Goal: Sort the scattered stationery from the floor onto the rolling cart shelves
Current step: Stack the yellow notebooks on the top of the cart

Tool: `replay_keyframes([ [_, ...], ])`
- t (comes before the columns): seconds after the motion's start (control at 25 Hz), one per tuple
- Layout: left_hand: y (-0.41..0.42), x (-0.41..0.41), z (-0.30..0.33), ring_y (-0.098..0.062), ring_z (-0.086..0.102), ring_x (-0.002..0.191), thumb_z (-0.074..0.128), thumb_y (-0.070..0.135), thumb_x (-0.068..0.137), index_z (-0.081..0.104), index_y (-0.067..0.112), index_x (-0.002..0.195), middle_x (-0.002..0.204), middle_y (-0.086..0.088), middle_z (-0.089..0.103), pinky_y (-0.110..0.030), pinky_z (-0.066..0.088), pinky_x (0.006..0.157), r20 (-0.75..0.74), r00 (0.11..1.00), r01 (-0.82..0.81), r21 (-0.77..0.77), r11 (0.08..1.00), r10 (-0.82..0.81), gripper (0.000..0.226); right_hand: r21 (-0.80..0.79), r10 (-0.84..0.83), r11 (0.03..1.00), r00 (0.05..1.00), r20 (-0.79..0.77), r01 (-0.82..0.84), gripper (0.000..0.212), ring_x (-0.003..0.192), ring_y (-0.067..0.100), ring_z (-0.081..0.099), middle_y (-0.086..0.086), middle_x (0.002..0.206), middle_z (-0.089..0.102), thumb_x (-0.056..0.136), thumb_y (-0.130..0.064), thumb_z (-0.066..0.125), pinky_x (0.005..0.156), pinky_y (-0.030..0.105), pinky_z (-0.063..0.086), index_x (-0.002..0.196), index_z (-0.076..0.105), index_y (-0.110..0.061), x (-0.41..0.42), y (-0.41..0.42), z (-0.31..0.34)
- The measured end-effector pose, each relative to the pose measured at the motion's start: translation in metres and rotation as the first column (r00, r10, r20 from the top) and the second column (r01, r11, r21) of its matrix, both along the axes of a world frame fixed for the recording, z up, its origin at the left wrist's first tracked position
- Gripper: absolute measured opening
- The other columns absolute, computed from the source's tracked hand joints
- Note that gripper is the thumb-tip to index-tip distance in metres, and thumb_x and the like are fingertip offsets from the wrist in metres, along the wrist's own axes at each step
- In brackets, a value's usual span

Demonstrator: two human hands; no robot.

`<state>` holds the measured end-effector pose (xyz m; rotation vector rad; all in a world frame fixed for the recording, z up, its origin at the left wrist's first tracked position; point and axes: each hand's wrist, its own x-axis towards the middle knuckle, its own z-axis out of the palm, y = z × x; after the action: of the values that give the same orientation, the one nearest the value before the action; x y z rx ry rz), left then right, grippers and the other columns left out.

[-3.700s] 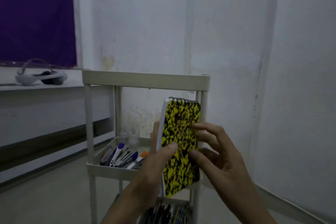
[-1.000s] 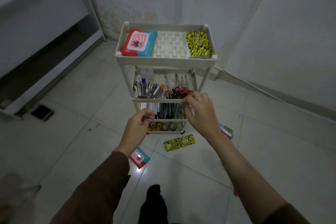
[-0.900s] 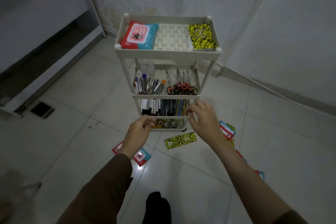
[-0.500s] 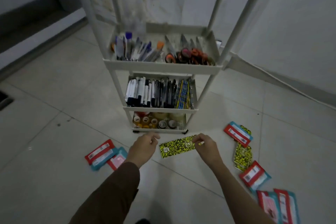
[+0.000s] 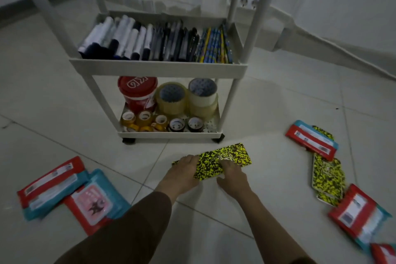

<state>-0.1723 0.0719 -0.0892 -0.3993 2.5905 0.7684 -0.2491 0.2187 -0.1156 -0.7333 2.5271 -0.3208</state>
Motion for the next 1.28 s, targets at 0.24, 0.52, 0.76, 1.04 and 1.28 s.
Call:
replay_keyframes([
  [0.24, 0.008, -0.003, -0.032, -0.021, -0.005, 0.145, 0.062, 0.032, 0.086, -0.006, 0.012, 0.148, 0.157, -0.004, -0.009, -0.035, 0.006, 0.118, 0.016, 1.0, 0.018, -0.114, 0.993, -0.017, 0.095, -0.038, -0.041, 0.999, 0.997, -0.066, 0.038, 0.059, 0.133, 0.022, 0.025, -0.005, 0.15, 0.023, 0.088, -0.021, 0.05, 0.106, 0.035, 0.029, 0.143, 0.027, -0.023, 0.04, 0.011, -0.019],
  [0.52, 0.024, -0.002, -0.047, -0.029, 0.01, 0.14, 0.068, 0.043, 0.077, 0.002, 0.019, 0.148, 0.152, -0.003, 0.013, -0.052, 0.024, 0.111, 0.011, 0.995, 0.097, -0.248, 0.964, -0.098, 0.099, -0.242, -0.297, 0.907, 0.931, 0.211, 0.344, 0.034, 0.127, 0.021, 0.037, 0.005, 0.131, 0.047, 0.086, -0.012, 0.055, 0.096, 0.019, 0.017, 0.12, 0.061, -0.016, 0.049, 0.004, -0.024],
  [0.76, 0.012, -0.009, -0.007, -0.023, 0.035, 0.119, 0.082, 0.034, 0.06, 0.035, 0.014, 0.133, 0.128, -0.002, 0.034, -0.035, 0.036, 0.101, -0.159, 0.977, 0.147, 0.034, 0.989, -0.139, 0.089, -0.58, -0.367, 0.674, 0.889, 0.275, 0.458, 0.025, 0.112, 0.028, 0.05, 0.007, 0.108, 0.059, 0.085, 0.004, 0.055, 0.103, 0.043, 0.035, 0.107, 0.063, -0.004, 0.045, 0.018, -0.004],
  [1.04, 0.007, -0.025, 0.069, -0.005, 0.056, 0.114, 0.073, 0.023, 0.075, 0.048, 0.039, 0.123, 0.128, 0.01, 0.053, -0.022, 0.052, 0.08, -0.049, 0.995, -0.004, 0.852, 0.524, 0.087, 0.057, -0.666, -0.014, 0.601, 0.839, 0.543, 0.441, 0.026, 0.105, -0.012, 0.053, -0.013, 0.119, 0.058, 0.098, -0.022, 0.044, 0.08, 0.001, 0.041, 0.122, 0.054, -0.023, 0.004, 0.036, 0.053],
  [1.28, 0.008, -0.035, 0.094, -0.015, 0.065, 0.097, 0.048, 0.034, 0.092, 0.06, 0.019, 0.111, 0.1, 0.001, 0.071, -0.026, 0.055, 0.076, 0.022, 0.916, -0.142, 0.951, 0.274, 0.4, 0.027, -0.68, -0.021, 0.359, 0.734, 0.679, 0.639, 0.015, 0.078, 0.01, 0.06, 0.002, 0.087, 0.064, 0.095, -0.008, 0.047, 0.071, 0.023, 0.05, 0.098, 0.061, -0.013, -0.006, 0.025, 0.076],
])
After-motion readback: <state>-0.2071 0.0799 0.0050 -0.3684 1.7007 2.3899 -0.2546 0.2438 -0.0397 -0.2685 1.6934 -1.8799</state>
